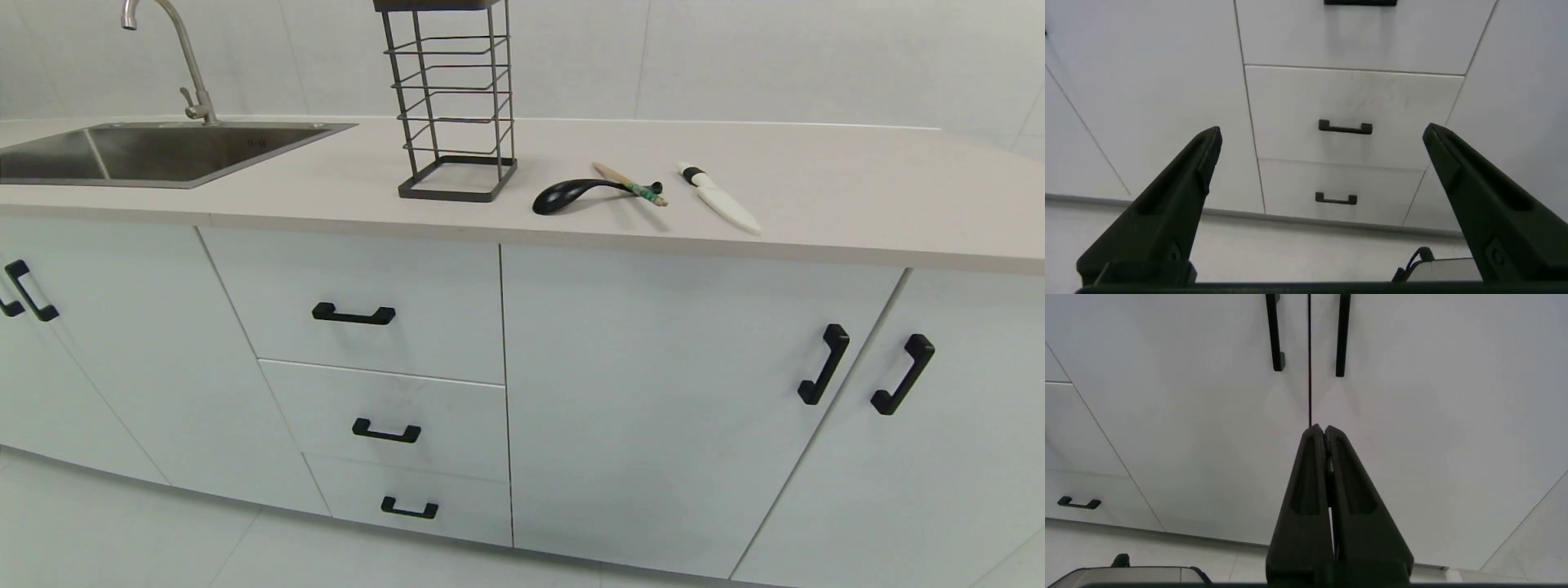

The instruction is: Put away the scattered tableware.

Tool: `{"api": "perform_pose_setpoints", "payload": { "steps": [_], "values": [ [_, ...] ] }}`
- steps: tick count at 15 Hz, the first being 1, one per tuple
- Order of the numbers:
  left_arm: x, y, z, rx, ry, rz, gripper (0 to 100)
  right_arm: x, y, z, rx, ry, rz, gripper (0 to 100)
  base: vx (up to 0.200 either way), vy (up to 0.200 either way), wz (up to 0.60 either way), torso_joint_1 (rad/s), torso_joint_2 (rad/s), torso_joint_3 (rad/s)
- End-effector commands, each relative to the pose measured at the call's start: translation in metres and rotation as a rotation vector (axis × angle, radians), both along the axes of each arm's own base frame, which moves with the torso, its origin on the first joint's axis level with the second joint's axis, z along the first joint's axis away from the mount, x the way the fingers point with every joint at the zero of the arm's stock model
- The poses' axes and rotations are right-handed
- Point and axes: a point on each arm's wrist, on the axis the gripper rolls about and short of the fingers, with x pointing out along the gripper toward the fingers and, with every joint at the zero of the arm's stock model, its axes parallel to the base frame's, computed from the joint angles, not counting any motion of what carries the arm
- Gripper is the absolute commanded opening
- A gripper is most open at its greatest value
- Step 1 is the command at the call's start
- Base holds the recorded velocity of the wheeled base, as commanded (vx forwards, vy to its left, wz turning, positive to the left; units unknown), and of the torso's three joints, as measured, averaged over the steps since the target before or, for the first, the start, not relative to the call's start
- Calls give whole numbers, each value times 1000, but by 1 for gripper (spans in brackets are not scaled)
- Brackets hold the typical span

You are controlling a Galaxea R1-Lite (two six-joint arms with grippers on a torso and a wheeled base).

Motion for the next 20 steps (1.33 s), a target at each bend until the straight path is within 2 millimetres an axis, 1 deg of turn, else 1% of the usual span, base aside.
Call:
{"api": "perform_pose_setpoints", "payload": {
  "steps": [1,2,3,4,5,6,7,8,10,11,12,13,15,16,17,18,20],
  "values": [
    [-23,-4,102,126,-377,-45,100,0,0,0,1,2,0,0,0,0,0,0,0,0],
    [-22,-6,116,231,-378,-85,100,0,0,0,1,2,0,0,0,0,0,0,0,0],
    [-14,-6,120,236,-328,-130,100,0,0,0,1,2,0,0,0,0,0,0,0,0],
    [4,-7,129,248,-246,-193,100,0,0,0,1,2,0,0,0,0,0,0,0,0],
    [17,-7,135,279,-206,-226,100,0,0,0,1,2,2,0,0,0,0,0,0,0],
    [39,-8,139,379,-153,-303,100,0,0,0,1,2,3,0,0,0,0,0,0,0],
    [51,-8,139,421,-125,-335,100,0,0,0,2,2,3,0,0,0,600,2,-2,2],
    [72,-8,135,531,-73,-369,100,0,0,0,2,3,2,0,0,0,0,0,0,0],
    [102,-9,128,685,-4,-419,100,0,0,0,2,2,0,0,0,0,0,0,0,0],
    [118,-14,122,733,26,-496,100,0,0,0,2,2,0,0,0,0,0,0,0,0],
    [118,-14,122,733,26,-496,100,0,0,0,2,2,0,0,0,0,0,0,0,0],
    [141,-32,108,794,75,-662,100,0,0,0,2,2,0,0,0,0,0,0,0,0],
    [159,-53,91,877,130,-781,100,0,0,0,2,2,0,0,0,0,0,0,0,0],
    [172,-71,73,938,211,-860,100,0,0,0,2,2,0,0,0,0,0,0,0,0],
    [181,-79,60,970,262,-898,100,0,0,0,2,2,0,0,0,0,0,0,0,0],
    [195,-88,42,1023,315,-951,100,0,0,0,2,2,0,0,0,0,0,0,0,0],
    [212,-94,26,1136,326,-964,100,0,0,0,2,2,0,0,0,0,0,0,0,0]
  ]
}}
